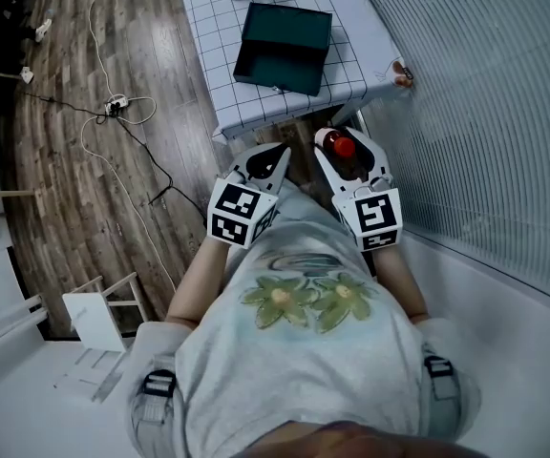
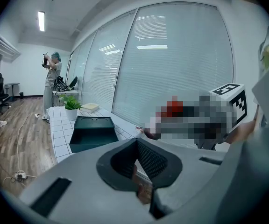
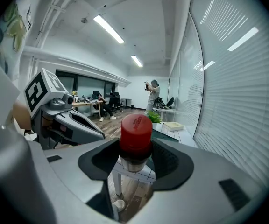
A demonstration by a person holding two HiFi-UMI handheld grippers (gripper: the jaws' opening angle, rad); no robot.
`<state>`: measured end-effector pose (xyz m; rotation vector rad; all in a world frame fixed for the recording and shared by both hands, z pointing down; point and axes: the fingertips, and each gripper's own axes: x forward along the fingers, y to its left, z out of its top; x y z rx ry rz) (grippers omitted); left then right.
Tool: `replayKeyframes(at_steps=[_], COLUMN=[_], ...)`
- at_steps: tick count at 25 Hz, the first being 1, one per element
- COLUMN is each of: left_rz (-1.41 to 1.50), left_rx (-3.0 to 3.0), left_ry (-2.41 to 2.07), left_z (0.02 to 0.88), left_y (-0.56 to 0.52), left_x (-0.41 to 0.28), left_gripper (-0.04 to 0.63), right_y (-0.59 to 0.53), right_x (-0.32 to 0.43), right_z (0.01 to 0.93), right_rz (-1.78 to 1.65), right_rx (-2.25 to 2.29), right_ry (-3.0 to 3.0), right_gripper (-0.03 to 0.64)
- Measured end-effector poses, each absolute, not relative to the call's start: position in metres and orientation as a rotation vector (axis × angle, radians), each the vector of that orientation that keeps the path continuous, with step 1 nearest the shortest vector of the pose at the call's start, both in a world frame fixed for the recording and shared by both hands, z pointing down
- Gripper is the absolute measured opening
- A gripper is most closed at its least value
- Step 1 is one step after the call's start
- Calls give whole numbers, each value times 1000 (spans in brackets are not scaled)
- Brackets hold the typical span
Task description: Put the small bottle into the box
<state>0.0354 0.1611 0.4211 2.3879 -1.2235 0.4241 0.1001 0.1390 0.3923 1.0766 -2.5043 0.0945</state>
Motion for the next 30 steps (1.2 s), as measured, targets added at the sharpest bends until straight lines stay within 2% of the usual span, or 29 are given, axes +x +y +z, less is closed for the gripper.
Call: replayKeyframes(at_steps=[30], left_rz=[450], left_rx=[2350], left_ry=[-1213], left_z=[442], left_y=[57], left_x=[-15], left_gripper=[8], right_y=[27], right_x=[63], right_z=[414], right_rz=[147], right_rx=[1089], right_ry=[-2464], right_gripper=[216])
